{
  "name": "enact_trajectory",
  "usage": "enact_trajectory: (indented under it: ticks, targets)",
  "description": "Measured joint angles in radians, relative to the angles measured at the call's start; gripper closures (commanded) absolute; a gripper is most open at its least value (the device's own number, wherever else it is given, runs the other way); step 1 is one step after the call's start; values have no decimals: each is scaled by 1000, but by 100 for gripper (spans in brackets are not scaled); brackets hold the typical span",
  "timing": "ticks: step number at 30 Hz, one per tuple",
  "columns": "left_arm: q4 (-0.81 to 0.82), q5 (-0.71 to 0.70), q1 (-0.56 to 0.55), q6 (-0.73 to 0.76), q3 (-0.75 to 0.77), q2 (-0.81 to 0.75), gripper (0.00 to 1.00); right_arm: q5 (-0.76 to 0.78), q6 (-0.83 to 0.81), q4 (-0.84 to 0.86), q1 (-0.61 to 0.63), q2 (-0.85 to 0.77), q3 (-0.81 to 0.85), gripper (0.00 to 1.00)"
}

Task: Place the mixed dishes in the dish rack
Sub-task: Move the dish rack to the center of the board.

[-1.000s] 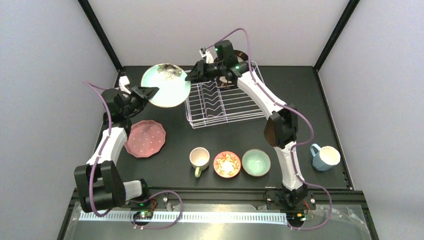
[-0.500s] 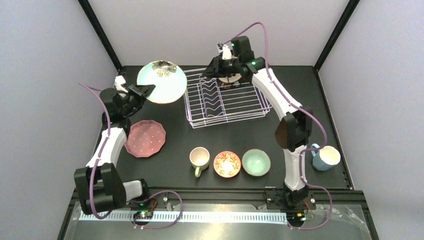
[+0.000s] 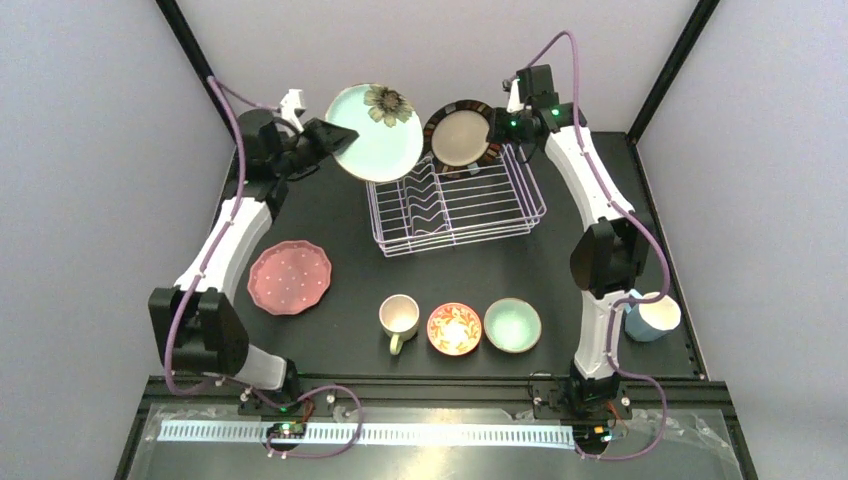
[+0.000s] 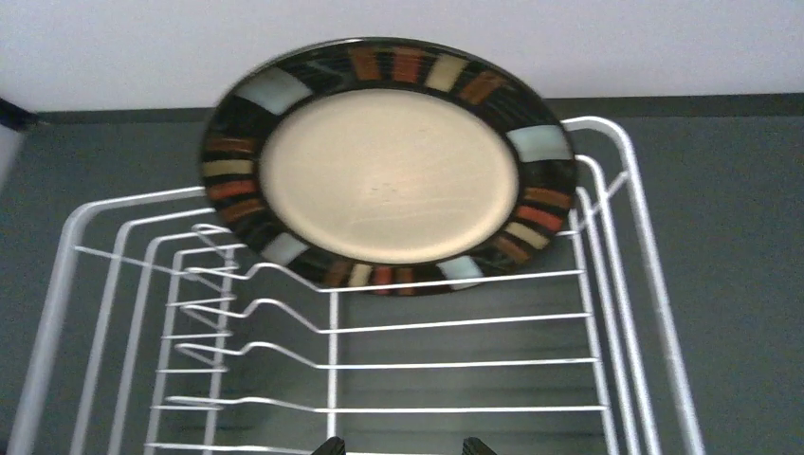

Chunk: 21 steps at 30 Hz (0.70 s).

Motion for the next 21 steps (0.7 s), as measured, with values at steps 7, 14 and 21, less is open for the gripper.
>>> enact_trajectory:
  ticks: [7,14,21]
  targets:
    - [-136,-8,-69,116,132,143,99,193,-97,-46,-12,52,11,27]
    - [-225,-24,-106,191,234,257,99,307,-134,-64,-39,144,10,27]
    - [-251,-24,-126,224,307,318,99,346,-155,-63,-89,168,10,27]
